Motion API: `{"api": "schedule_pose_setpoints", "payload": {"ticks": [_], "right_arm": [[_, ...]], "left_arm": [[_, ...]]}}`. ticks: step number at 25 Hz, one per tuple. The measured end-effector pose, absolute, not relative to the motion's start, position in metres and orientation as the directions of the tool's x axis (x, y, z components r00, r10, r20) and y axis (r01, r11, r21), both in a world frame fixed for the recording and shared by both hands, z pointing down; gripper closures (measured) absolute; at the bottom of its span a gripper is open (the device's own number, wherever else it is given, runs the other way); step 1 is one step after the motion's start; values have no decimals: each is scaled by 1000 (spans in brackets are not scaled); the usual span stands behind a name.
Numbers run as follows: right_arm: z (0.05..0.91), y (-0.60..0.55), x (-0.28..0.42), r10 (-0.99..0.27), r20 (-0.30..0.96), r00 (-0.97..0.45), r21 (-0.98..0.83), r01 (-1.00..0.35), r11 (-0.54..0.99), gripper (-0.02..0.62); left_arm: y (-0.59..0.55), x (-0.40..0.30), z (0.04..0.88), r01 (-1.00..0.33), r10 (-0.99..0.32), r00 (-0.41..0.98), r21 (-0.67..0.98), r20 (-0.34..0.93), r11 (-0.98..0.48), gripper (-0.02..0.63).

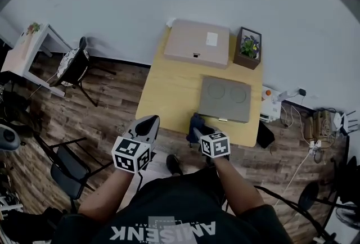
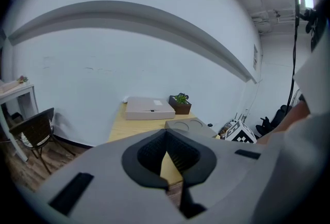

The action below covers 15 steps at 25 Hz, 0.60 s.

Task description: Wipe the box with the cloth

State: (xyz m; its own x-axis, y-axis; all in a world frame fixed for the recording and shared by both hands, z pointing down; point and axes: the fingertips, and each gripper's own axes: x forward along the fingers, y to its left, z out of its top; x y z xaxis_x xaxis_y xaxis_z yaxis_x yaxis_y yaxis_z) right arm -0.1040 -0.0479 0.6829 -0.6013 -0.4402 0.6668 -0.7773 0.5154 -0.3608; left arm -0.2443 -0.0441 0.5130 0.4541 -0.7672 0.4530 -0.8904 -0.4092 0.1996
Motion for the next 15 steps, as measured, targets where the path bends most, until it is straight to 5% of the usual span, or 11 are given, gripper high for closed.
{"api": "schedule_pose_setpoints", "payload": {"ticks": [15], "right_arm": [[696,-71,-78,-496,653,-572,-421,-819,390,495]], "left_arm": [[-41,-243,520,-905,-761,423,181,493,-386,604]]}}
